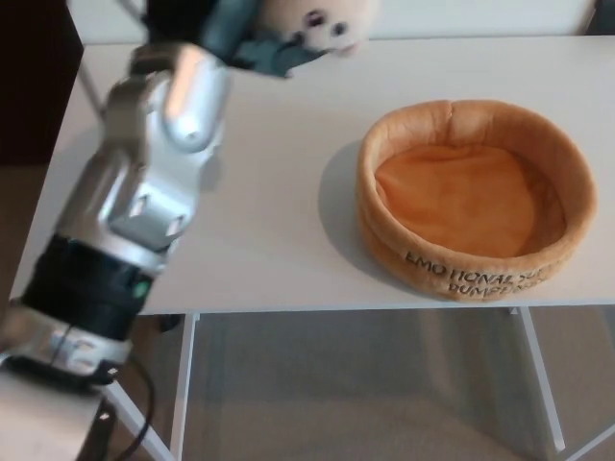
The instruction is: The robot walks towards a table in front, picks a dumpling toy with left hand and puts it in an orange round plate
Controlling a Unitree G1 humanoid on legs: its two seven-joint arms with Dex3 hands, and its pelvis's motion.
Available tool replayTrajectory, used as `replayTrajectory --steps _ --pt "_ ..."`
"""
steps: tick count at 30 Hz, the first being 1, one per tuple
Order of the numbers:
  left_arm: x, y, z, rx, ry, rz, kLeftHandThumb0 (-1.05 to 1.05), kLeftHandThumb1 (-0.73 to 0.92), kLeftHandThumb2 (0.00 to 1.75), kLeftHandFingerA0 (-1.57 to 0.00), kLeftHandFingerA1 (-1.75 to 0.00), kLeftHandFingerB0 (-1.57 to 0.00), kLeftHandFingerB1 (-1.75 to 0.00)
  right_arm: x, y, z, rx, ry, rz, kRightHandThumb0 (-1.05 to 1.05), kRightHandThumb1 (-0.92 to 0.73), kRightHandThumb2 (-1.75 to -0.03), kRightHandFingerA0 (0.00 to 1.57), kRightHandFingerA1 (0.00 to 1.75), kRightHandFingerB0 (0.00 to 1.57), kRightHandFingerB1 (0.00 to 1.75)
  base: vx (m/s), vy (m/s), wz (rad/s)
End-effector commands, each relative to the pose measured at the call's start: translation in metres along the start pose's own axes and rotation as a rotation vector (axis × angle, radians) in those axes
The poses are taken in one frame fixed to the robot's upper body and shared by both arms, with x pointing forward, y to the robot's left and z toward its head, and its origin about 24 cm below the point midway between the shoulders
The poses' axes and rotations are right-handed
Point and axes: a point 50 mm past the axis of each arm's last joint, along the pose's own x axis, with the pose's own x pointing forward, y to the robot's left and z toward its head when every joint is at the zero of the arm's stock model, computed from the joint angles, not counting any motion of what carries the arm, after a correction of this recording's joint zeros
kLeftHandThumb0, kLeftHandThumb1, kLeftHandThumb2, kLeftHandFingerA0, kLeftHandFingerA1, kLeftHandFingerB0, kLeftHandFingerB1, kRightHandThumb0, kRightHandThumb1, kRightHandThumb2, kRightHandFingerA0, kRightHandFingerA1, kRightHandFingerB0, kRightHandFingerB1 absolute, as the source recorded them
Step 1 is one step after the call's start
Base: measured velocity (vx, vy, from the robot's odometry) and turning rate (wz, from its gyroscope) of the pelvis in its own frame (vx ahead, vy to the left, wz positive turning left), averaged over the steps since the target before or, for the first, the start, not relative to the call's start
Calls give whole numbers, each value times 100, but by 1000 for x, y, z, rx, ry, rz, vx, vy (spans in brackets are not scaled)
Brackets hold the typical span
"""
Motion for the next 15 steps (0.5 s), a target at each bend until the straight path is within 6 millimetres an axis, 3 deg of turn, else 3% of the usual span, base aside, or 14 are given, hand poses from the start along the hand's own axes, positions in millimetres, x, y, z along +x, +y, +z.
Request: replayTrajectory --steps 1,2,3,4,5,6,7,8,9,10,11,12,14,15 --pt "12 -15 24 36 -34 -62 -18 53 58 -90 -144 -88 -66 0 2 -4 -34 21 1 -41 -63 -88 59 59 41 49 0 0 0" --pt "14 -19 29 33 -43 -76 -18 51 57 -91 -141 -87 -62 0 3 -4 -39 20 5 -35 -75 -63 65 49 47 37 0 0 0" --pt "15 -21 32 31 -42 -86 -18 51 57 -91 -141 -87 -62 0 3 -3 -37 16 6 -35 -75 -63 65 49 47 37 0 0 0" --pt "16 -32 40 43 -77 -100 -18 51 57 -91 -146 -90 -86 0 3 -3 -27 13 0 -34 -77 -64 66 46 49 37 0 0 0" --pt "17 -36 43 48 -92 -105 -18 51 57 -91 -146 -90 -86 0 3 -3 -22 13 -2 -34 -77 -64 66 46 49 37 0 0 0" --pt "17 -43 46 42 -91 -123 -18 53 58 -87 -151 -89 -76 0 4 -3 -30 15 -1 -41 -63 -89 61 61 45 52 0 0 0" --pt "18 -51 51 33 -88 -157 -26 53 64 -84 -147 -75 -109 1 5 -3 -30 18 1 -42 -61 -86 60 60 42 50 0 0 0" --pt "18 -60 56 25 -84 -196 -26 53 64 -84 -147 -75 -109 1 5 -3 -24 20 3 -42 -61 -86 60 60 42 50 0 0 0" --pt "19 -64 58 37 -78 -216 -28 45 80 -93 -116 -82 -82 1 5 -2 -9 21 -1 -36 -71 -62 69 55 49 37 0 0 0" --pt "19 -70 62 38 -75 -244 -19 55 59 -80 -148 -76 -96 1 5 -1 -6 18 -1 -42 -59 -85 63 63 43 51 0 0 0" --pt "19 -76 65 33 -76 -275 -19 55 59 -80 -148 -76 -96 1 5 0 -12 14 2 -42 -59 -85 63 63 43 51 0 0 0" --pt "20 -81 68 47 -57 -326 -20 59 55 -74 -167 -57 -137 2 5 2 -8 12 9 -35 -72 -62 66 52 48 38 0 0 0" --pt "20 -83 69 41 -45 -361 -19 58 53 -76 -170 -55 -144 2 6 3 4 10 11 -41 -60 -85 60 62 42 50 0 0 0" --pt "19 -84 69 37 -40 -374 -19 58 53 -76 -170 -55 -144 2 6 3 9 9 11 -41 -60 -85 60 62 42 50 0 0 0"
